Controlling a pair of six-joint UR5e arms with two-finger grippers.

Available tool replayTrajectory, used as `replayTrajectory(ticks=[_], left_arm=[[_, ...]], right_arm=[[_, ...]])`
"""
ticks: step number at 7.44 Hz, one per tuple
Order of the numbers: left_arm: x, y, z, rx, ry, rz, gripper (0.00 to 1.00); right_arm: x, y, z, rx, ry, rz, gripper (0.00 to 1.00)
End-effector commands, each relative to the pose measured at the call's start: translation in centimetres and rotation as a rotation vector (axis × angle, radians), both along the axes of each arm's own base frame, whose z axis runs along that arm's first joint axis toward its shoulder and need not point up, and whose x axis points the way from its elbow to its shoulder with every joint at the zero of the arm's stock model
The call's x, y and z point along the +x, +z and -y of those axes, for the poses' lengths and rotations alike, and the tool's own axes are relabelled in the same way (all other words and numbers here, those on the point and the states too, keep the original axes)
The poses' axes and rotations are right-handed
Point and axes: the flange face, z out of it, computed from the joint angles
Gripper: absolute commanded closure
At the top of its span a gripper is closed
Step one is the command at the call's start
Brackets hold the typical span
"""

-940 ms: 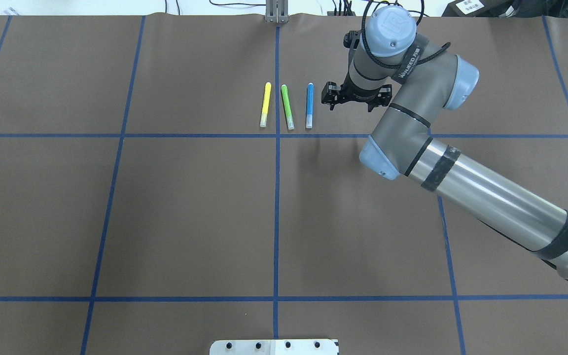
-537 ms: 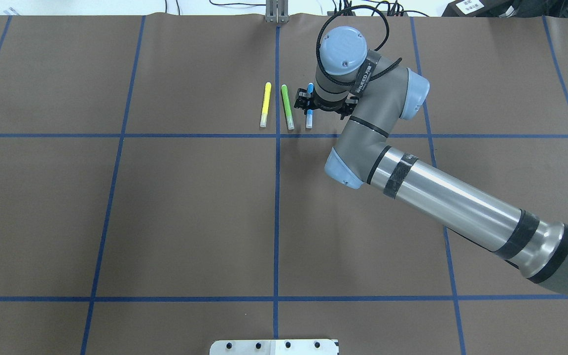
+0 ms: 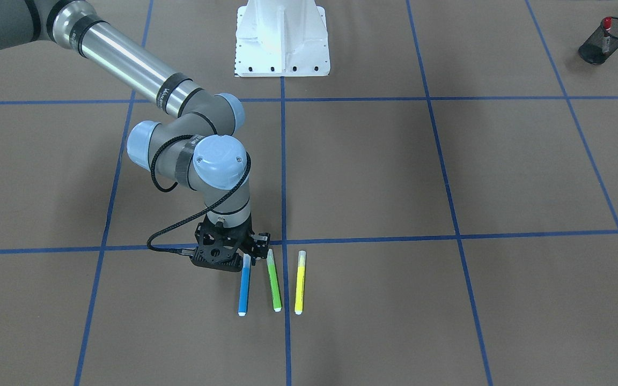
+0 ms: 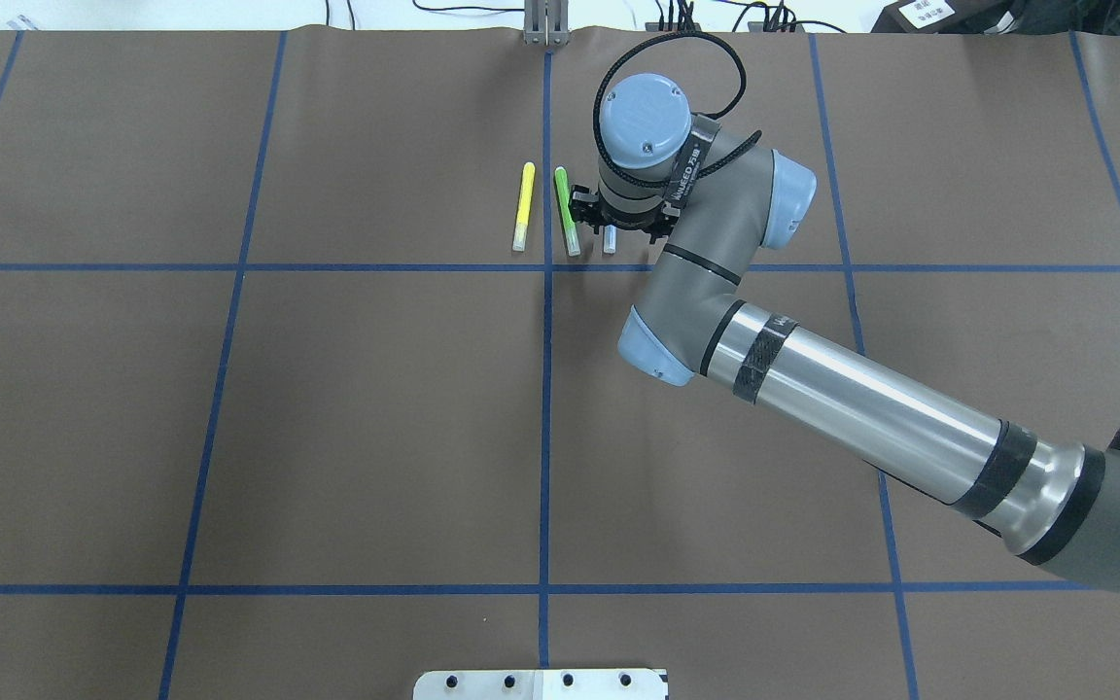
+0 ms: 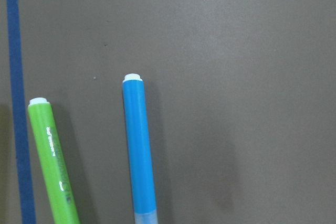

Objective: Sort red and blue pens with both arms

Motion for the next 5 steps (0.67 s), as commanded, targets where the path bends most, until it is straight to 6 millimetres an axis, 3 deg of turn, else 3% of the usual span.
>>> replayTrajectory(ticks=[1, 5], left_arm=[[0.01, 0.01, 0.00, -0.001, 0.000, 0.000, 0.00], [0.01, 0.01, 0.00, -0.002, -0.001, 0.000, 0.00]], right_arm=[[-1.88, -1.49, 0.55, -0.007, 0.001, -0.006, 0.32], [-2.61, -1.57, 0.13, -0.010, -0.007, -0.008, 0.43]])
